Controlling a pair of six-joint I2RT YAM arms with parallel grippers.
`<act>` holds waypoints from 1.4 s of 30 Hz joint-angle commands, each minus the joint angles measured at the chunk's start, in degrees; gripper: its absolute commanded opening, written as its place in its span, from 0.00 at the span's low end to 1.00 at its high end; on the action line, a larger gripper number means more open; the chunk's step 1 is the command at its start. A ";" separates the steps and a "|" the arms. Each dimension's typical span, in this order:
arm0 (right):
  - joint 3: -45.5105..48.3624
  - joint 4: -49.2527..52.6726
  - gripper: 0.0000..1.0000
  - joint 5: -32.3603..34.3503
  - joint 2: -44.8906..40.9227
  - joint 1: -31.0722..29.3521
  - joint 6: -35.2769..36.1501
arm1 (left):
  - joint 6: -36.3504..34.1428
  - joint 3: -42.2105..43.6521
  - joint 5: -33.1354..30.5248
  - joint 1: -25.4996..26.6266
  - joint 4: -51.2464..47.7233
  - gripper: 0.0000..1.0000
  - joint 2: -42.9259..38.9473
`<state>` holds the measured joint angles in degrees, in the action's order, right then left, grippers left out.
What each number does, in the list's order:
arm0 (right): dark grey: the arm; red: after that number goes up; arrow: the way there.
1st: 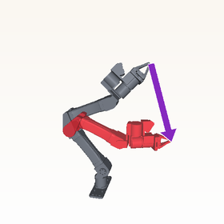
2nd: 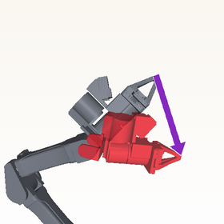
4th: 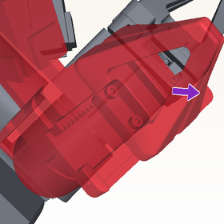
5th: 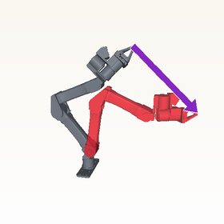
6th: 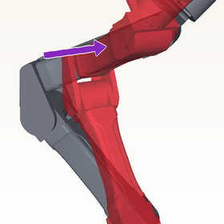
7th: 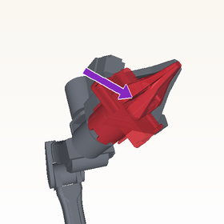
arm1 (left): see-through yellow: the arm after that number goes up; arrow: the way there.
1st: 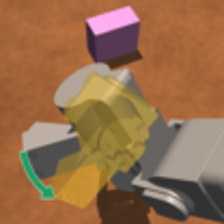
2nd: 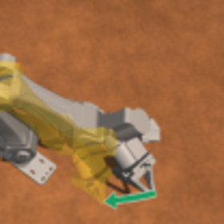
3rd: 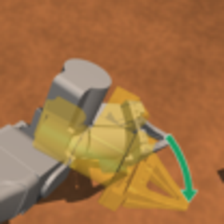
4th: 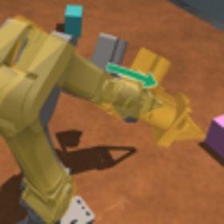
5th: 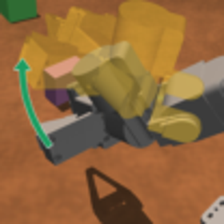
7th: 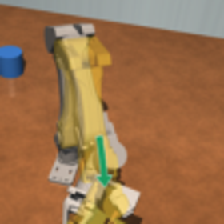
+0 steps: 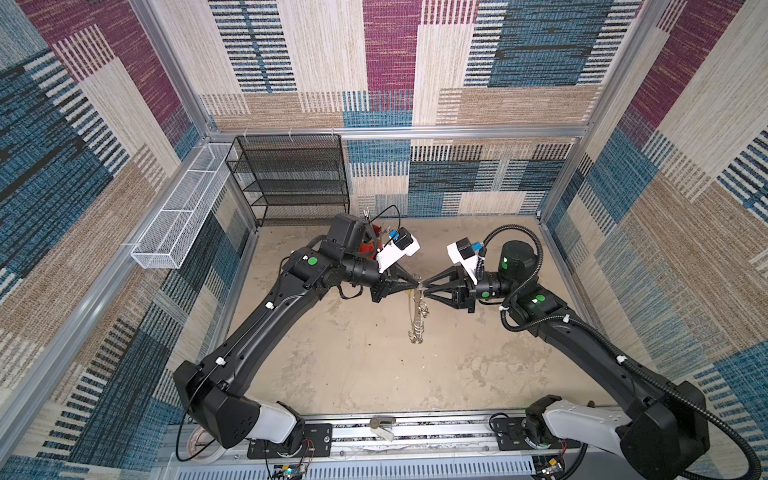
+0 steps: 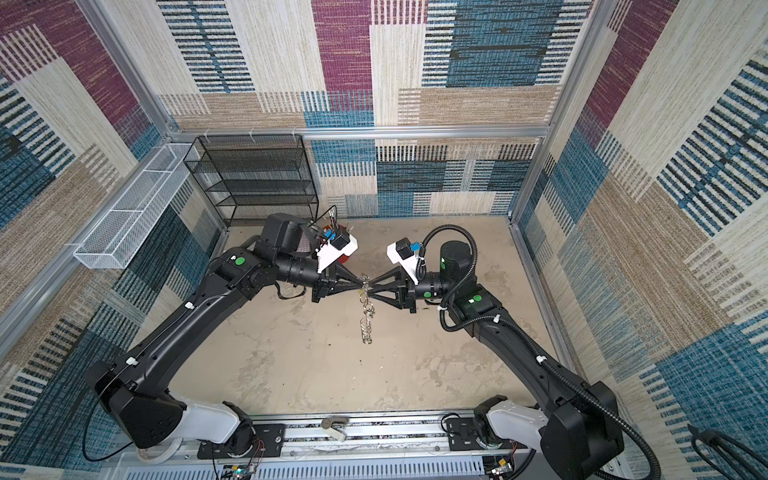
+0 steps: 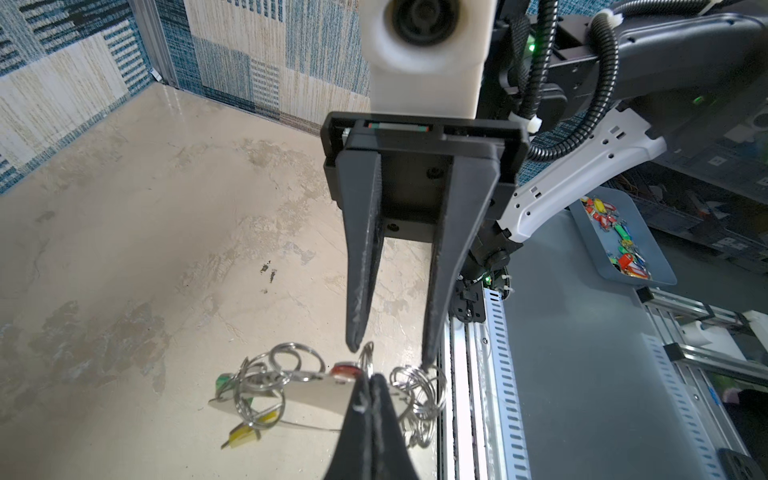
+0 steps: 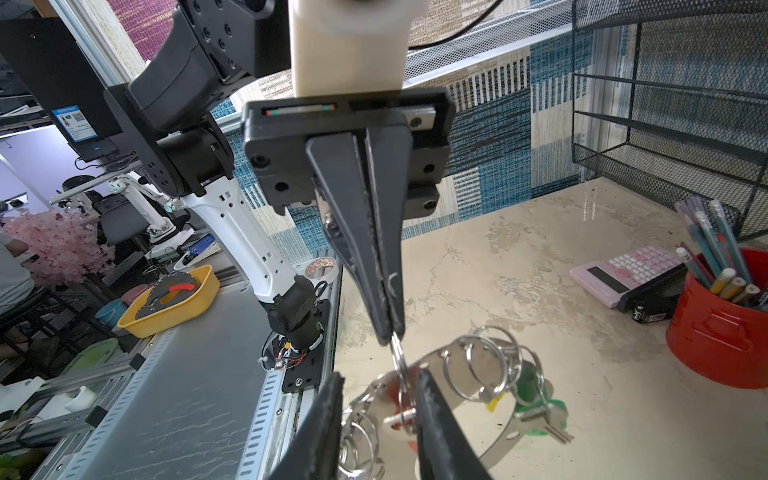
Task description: Put the keys on the keyring
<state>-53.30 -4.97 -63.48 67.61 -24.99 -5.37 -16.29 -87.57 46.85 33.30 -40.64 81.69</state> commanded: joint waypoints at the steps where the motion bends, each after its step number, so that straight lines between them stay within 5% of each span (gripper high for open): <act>1: -0.60 -2.45 0.33 -0.40 0.28 0.03 -0.69 | 4.15 2.16 1.54 -0.16 8.16 0.00 -1.48; 9: -1.02 -3.01 0.31 -0.38 1.70 0.03 -0.88 | 9.99 8.51 2.10 -0.43 18.92 0.00 -5.06; 18: 1.44 -8.05 0.31 -0.72 -0.36 2.29 -5.48 | 20.95 20.96 -2.09 -0.62 41.69 0.00 -10.52; 30: -0.83 -16.67 0.55 -1.04 1.89 5.88 -12.25 | 35.45 36.88 -5.60 -0.61 72.41 0.00 -14.74; 42: -6.36 -17.37 0.60 -3.74 8.37 2.78 -12.74 | 41.95 47.54 -12.30 -0.09 96.53 0.00 -14.72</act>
<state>-58.87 -20.53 -66.41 75.26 -21.65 -17.30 22.87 -41.34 37.39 33.01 44.36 67.07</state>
